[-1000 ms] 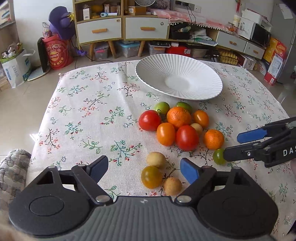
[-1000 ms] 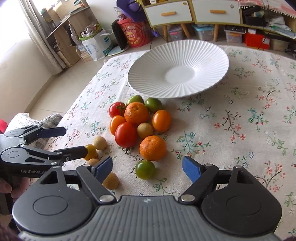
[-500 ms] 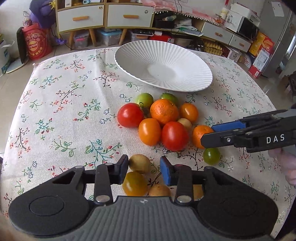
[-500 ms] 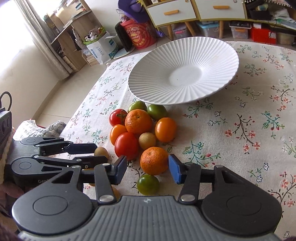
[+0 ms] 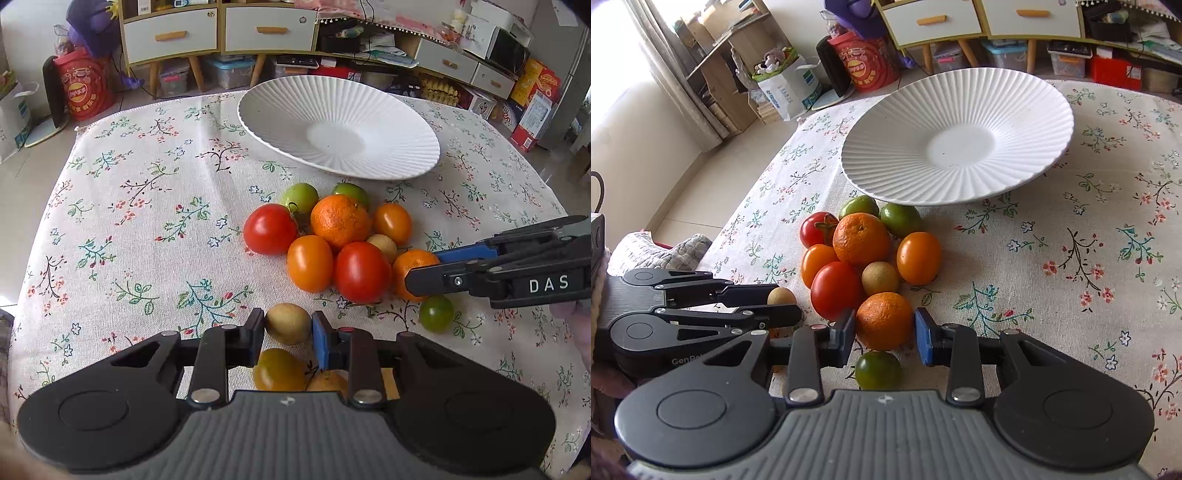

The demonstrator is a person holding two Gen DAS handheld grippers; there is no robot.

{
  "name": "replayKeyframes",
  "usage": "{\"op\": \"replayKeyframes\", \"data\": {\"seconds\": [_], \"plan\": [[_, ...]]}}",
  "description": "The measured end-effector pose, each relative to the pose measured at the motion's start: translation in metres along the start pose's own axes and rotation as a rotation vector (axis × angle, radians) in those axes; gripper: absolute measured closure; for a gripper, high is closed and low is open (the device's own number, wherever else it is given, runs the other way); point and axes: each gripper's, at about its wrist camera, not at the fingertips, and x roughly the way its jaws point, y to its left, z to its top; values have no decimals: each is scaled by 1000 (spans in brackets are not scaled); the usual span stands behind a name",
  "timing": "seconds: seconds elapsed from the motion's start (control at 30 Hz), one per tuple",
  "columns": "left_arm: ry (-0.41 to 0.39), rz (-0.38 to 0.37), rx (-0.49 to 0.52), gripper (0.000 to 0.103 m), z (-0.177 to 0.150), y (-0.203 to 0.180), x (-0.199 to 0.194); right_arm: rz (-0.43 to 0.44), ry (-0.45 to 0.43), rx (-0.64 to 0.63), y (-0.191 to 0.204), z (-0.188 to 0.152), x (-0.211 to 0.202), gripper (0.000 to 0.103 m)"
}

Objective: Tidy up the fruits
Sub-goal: 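Grasp a mandarin orange with the right tool while the left tool grasps a yellow round fruit, then carry both fruits over the white plate and open both tools to release them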

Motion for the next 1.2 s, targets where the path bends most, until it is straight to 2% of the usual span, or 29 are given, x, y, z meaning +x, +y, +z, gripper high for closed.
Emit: {"op": "replayKeyframes", "data": {"seconds": [0.33,0.57,0.87,1.07,1.2], "plan": [[-86,-5,-4,85,21,-12,-17,-6,-116,28,-4,24,-31,72],[-158,-21,19,85,54,-29,-16,-21,-147,75,-19,53,-27,72],[-214,-24,123,85,96,-39,41,0,-179,99,-53,88,5,72],[-252,-33,136,85,103,-38,65,5,-172,89,-61,93,22,72],[-244,-39,142,85,103,-37,75,8,-167,81,-64,94,25,72]]}}
